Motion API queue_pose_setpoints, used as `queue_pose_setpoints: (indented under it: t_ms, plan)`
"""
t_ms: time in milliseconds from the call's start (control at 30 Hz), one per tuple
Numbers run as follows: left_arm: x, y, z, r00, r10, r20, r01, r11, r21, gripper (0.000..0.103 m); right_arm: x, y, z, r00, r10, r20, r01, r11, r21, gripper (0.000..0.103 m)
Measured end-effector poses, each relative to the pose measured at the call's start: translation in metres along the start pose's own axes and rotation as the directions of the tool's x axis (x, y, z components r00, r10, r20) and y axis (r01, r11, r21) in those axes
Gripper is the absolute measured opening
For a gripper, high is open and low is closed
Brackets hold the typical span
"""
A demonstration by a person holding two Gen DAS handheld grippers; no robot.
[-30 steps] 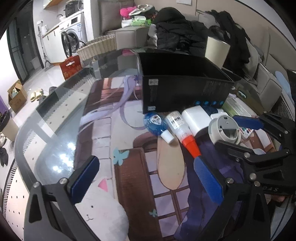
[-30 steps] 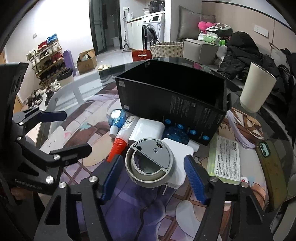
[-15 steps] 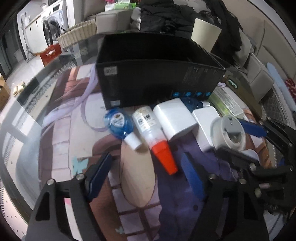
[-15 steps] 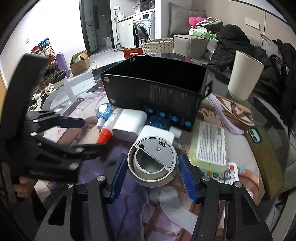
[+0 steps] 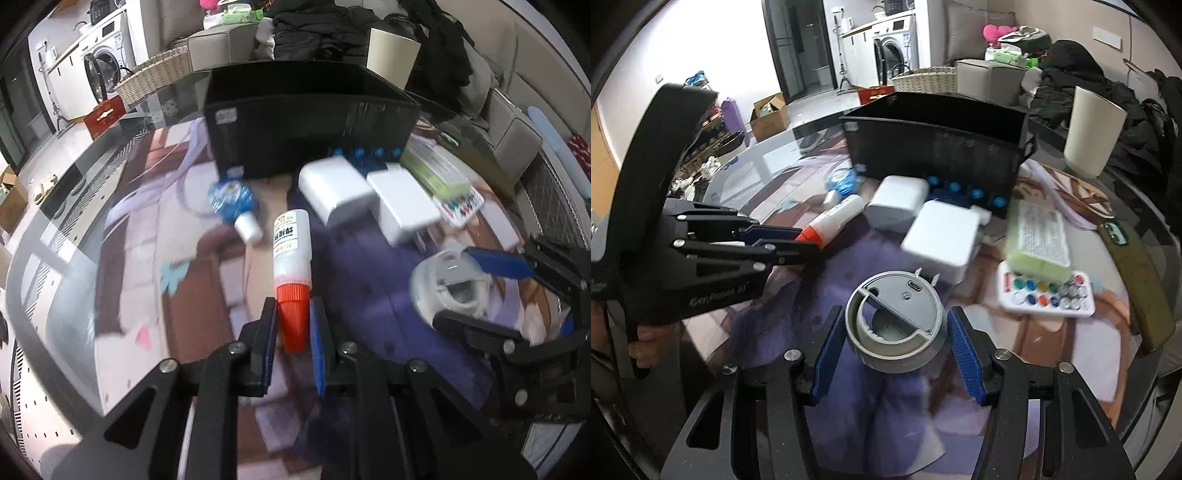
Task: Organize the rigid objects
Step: 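Close the right gripper on the round grey lid while the left gripper grasps the glue bottle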
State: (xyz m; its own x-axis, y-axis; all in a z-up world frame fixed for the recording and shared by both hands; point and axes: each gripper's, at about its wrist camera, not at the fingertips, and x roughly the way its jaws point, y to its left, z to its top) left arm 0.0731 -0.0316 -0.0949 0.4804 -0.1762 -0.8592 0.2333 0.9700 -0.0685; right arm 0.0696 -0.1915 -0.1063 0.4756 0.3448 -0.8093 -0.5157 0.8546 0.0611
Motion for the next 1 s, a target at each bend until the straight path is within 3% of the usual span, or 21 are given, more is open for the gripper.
queue_pose_setpoints:
  t_ms: [200, 267, 333, 533, 733, 1000]
  plan:
    - [-0.011, 0.002, -0.021, 1.000, 0.010, 0.007, -0.010, 1.000, -0.003, 0.016, -0.011, 0.005, -0.002, 1.000, 0.017, 0.021, -0.017, 1.000, 0.016, 0.057]
    - [-0.012, 0.001, -0.021, 1.000, 0.011, 0.011, -0.011, 1.000, 0.010, 0.025, -0.013, -0.002, -0.002, 1.000, -0.006, 0.026, 0.005, 0.999, 0.041, 0.057]
    - [-0.014, 0.003, -0.021, 1.000, -0.006, 0.025, 0.006, 1.000, 0.004, 0.050, -0.010, -0.008, 0.000, 1.000, -0.016, 0.015, 0.015, 0.998, 0.063, 0.057]
    - [-0.016, 0.000, -0.013, 0.999, -0.015, 0.051, 0.015, 1.000, 0.014, 0.050, 0.002, -0.011, -0.001, 1.000, 0.008, -0.011, -0.007, 0.997, 0.073, 0.058]
    - [-0.014, 0.000, -0.015, 0.998, -0.034, 0.048, 0.033, 0.999, 0.020, 0.050, 0.008, -0.011, -0.001, 1.000, -0.011, -0.014, 0.012, 0.996, 0.090, 0.075]
    - [-0.014, 0.006, -0.016, 0.998, -0.039, 0.053, 0.039, 0.999, 0.008, 0.050, -0.002, -0.009, 0.006, 0.999, 0.039, 0.016, -0.041, 0.994, 0.101, 0.075]
